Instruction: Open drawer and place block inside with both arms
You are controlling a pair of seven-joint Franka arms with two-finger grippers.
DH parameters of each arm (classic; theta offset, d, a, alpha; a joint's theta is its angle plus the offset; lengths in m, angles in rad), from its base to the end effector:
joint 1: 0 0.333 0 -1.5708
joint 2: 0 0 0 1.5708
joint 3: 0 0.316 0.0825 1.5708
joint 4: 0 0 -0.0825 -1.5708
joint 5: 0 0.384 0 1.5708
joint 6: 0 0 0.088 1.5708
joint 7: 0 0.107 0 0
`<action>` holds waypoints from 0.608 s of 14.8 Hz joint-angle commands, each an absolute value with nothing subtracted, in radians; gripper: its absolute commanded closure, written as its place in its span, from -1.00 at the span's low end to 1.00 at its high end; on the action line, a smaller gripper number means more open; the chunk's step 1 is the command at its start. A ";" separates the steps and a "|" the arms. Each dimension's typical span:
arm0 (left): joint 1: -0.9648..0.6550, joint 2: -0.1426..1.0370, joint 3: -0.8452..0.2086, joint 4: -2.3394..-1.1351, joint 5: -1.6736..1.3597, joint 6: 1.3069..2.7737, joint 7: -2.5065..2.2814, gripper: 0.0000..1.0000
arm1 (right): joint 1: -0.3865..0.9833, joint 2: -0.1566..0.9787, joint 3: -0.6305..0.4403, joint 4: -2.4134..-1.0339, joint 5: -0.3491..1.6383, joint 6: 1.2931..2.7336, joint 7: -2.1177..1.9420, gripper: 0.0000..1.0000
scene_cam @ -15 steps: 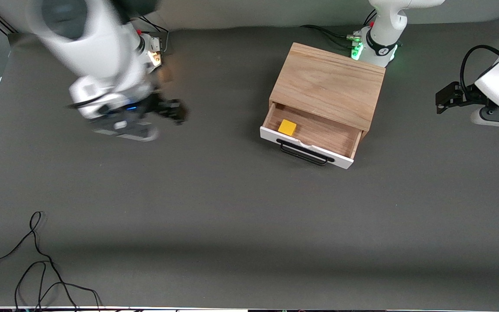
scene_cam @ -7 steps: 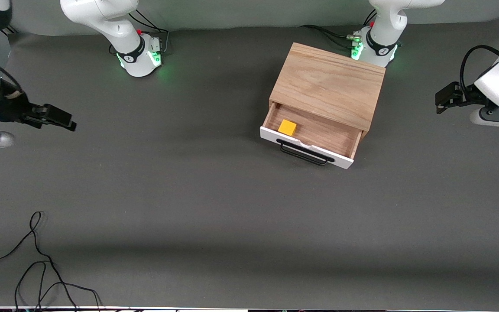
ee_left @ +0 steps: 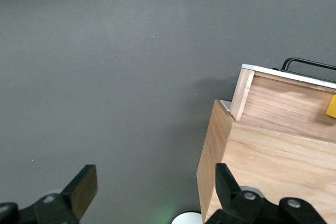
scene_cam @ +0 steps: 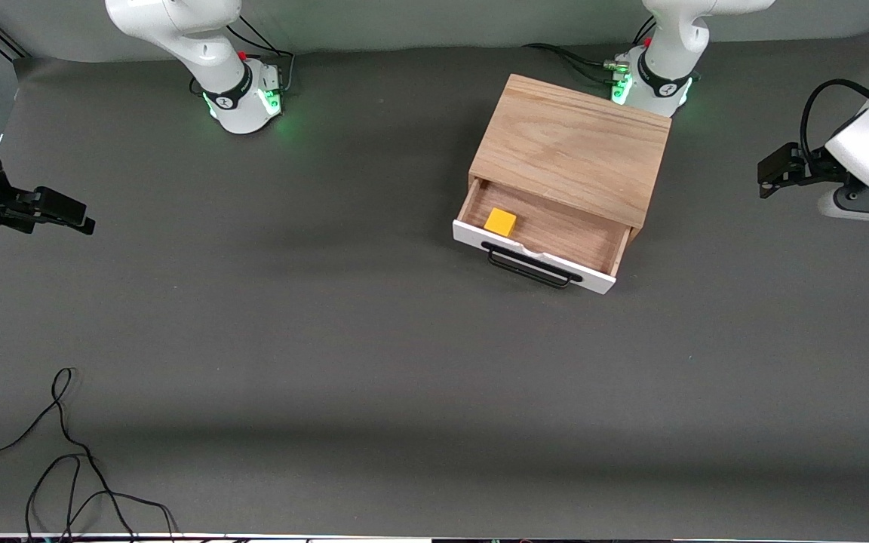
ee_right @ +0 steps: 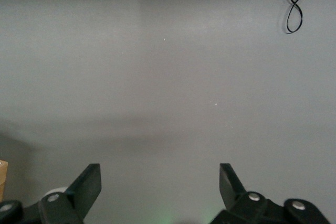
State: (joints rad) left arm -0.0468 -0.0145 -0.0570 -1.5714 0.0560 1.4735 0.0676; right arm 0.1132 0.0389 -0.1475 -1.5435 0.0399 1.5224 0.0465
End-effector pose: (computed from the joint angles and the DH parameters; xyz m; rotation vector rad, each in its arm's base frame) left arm 0.5372 -0.0497 0.6242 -3.0698 0.2589 0.1270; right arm 0.5608 -0.0132 0.6118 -3.1039 0.1244 0.0929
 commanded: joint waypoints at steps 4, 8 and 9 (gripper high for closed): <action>-0.057 -0.023 -0.048 -1.578 0.052 1.474 0.083 -0.99 | 0.063 0.037 -0.134 -1.559 -0.012 1.560 -0.056 -1.00; -0.057 -0.023 -0.048 -1.578 0.052 1.474 0.081 -0.99 | 0.064 0.032 -0.133 -1.559 -0.012 1.557 -0.066 -1.00; -0.057 -0.023 -0.048 -1.578 0.052 1.474 0.081 -1.00 | 0.066 0.031 -0.133 -1.559 -0.014 1.555 -0.064 -1.00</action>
State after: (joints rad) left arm -0.0468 -0.0145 -0.0568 -1.5722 0.0560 1.4735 0.0676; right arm 0.0706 0.0418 -0.1465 -1.5525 0.0030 1.5481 -0.0440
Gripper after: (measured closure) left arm 0.000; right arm 0.000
